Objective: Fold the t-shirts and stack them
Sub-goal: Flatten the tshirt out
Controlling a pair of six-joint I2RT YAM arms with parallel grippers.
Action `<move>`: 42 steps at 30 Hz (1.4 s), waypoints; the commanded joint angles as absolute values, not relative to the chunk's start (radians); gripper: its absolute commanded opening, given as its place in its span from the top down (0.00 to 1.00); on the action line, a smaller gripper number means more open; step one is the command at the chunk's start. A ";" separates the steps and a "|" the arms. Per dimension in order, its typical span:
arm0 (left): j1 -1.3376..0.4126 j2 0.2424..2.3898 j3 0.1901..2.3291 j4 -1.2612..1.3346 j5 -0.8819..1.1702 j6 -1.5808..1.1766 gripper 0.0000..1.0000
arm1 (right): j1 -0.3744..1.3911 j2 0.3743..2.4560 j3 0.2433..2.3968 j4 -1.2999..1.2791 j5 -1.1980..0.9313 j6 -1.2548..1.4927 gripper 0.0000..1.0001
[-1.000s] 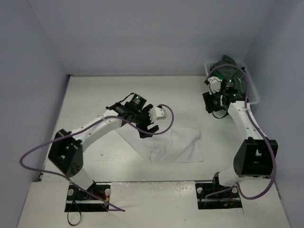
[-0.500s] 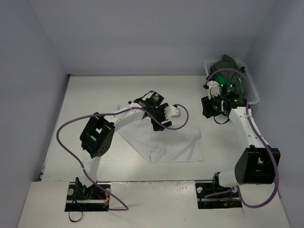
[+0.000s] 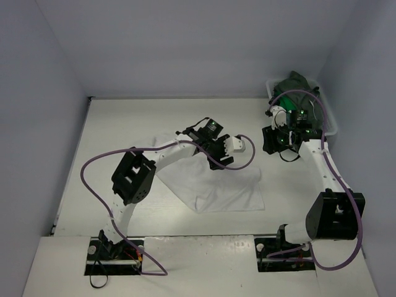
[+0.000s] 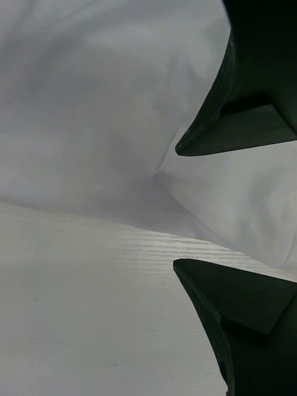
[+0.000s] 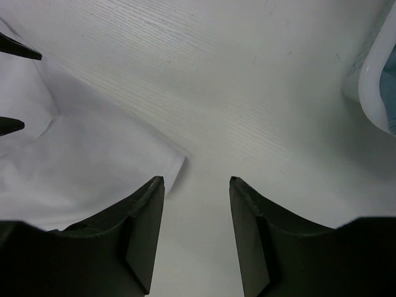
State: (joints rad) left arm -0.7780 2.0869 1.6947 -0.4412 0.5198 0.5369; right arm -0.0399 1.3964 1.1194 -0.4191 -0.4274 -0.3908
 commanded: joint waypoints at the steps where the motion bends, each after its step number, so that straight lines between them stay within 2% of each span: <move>1: -0.788 2.083 1.756 -0.406 0.569 0.503 0.39 | -0.046 1.373 1.124 -0.403 -0.456 -0.383 0.57; 18: -0.805 2.152 1.781 -0.419 0.551 0.497 0.39 | -0.049 1.362 1.114 -0.403 -0.471 -0.383 0.57; 21: -0.805 2.160 1.782 -0.426 0.554 0.494 0.45 | -0.049 1.359 1.112 -0.403 -0.472 -0.383 0.57; 22: -0.805 2.160 1.786 -0.428 0.557 0.495 0.52 | -0.049 1.362 1.112 -0.403 -0.472 -0.383 0.57; 24: -0.805 2.164 1.790 -0.436 0.558 0.495 0.56 | -0.051 1.364 1.109 -0.403 -0.472 -0.384 0.57; 26: -0.805 2.169 1.789 -0.440 0.558 0.495 0.57 | -0.052 1.361 1.109 -0.403 -0.476 -0.383 0.57; 29: -0.805 2.171 1.789 -0.442 0.555 0.494 0.52 | -0.055 1.355 1.109 -0.403 -0.483 -0.385 0.57; 32: -0.805 2.175 1.793 -0.452 0.555 0.492 0.53 | -0.055 1.356 1.108 -0.403 -0.485 -0.387 0.57; 34: -0.805 2.175 1.799 -0.459 0.557 0.495 0.60 | -0.055 1.358 1.106 -0.403 -0.485 -0.388 0.57; 35: -0.805 2.177 1.801 -0.463 0.557 0.494 0.70 | -0.055 1.358 1.106 -0.403 -0.485 -0.388 0.57; 38: -0.805 2.174 1.815 -0.480 0.540 0.499 0.83 | -0.055 1.358 1.103 -0.403 -0.486 -0.390 0.58; 42: -0.805 2.160 1.818 -0.469 0.499 0.473 0.97 | -0.055 1.355 1.101 -0.403 -0.489 -0.390 0.58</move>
State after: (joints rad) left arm -0.7986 2.2021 1.7626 -0.4763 0.5186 0.4843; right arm -0.0471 1.3964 1.0992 -0.4194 -0.4618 -0.3912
